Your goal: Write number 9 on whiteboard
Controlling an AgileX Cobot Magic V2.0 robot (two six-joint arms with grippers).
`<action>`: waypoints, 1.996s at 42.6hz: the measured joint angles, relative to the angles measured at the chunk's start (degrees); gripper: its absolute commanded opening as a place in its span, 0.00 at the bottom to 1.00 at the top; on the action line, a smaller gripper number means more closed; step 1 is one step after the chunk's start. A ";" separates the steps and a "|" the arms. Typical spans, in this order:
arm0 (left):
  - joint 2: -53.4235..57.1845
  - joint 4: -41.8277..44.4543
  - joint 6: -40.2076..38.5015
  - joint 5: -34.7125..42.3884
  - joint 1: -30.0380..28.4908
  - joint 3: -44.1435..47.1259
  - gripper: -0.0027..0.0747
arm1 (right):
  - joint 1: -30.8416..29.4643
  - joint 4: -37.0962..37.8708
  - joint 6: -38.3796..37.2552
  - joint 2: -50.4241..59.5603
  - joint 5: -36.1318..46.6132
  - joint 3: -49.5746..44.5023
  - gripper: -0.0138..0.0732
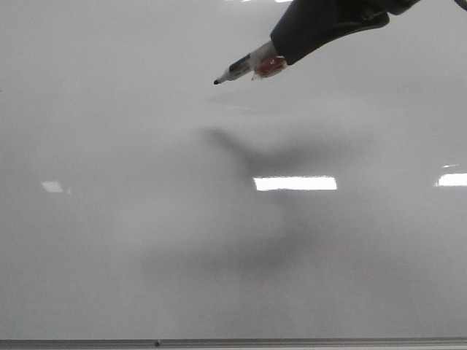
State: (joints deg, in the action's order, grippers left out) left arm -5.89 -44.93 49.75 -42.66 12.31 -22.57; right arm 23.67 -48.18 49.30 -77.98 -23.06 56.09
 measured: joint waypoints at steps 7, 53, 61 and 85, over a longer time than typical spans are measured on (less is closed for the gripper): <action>0.45 -0.14 0.00 0.45 0.00 0.26 0.01 | 0.00 -0.49 0.00 -8.86 0.92 8.46 0.08; 0.45 -0.27 0.00 0.46 0.00 0.26 0.01 | 2.69 0.26 0.14 -19.41 -4.25 -2.14 0.09; 0.45 -0.40 -0.03 0.46 0.00 0.26 0.07 | 5.54 1.00 2.59 -14.62 -6.38 -1.89 0.09; -34.02 7.45 18.58 -7.15 8.26 -15.64 0.53 | 21.99 9.37 17.93 -2.21 -15.54 9.65 0.09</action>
State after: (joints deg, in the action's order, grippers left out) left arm -39.91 -37.48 68.33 -49.80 20.58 -38.21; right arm 45.66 -38.81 67.23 -80.20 -38.60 65.75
